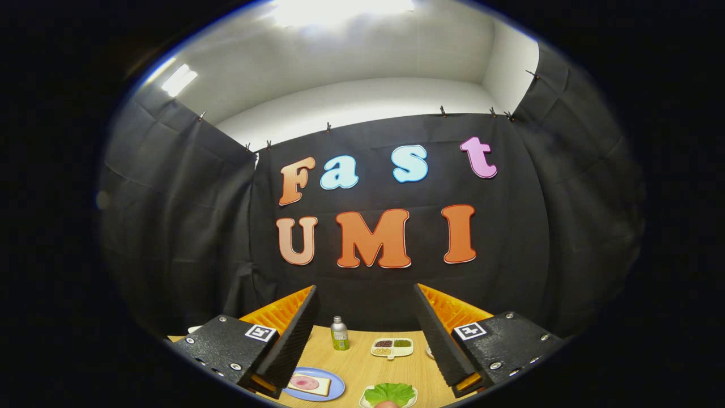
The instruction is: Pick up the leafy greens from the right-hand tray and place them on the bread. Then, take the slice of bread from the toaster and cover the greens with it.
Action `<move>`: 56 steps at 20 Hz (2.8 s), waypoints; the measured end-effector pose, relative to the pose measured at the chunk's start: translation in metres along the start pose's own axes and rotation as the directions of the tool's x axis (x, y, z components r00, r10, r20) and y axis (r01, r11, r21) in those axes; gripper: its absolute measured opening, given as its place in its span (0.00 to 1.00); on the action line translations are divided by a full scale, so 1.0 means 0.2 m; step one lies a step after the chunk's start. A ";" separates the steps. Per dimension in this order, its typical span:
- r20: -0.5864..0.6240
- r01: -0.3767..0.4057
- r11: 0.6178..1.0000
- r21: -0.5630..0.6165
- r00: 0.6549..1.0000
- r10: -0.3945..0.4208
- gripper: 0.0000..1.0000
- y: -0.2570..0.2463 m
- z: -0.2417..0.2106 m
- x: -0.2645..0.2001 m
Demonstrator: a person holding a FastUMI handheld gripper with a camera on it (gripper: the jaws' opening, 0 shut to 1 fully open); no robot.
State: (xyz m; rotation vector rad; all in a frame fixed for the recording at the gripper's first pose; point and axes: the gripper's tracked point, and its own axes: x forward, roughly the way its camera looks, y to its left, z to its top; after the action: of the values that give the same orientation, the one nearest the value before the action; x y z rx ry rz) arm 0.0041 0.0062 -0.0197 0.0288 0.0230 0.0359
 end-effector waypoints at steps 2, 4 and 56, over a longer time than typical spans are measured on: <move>-0.020 0.002 1.000 0.008 1.000 -0.002 0.98 0.00 -0.02 0.01; -0.017 -0.006 1.000 0.015 1.000 0.006 0.98 0.00 0.00 0.00; -0.932 -0.081 0.996 -0.026 0.362 0.005 0.98 -0.21 -1.87 0.02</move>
State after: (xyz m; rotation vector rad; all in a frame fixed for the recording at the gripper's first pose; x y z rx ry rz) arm -0.0002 -0.0252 -0.3955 -0.0675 1.2204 0.1052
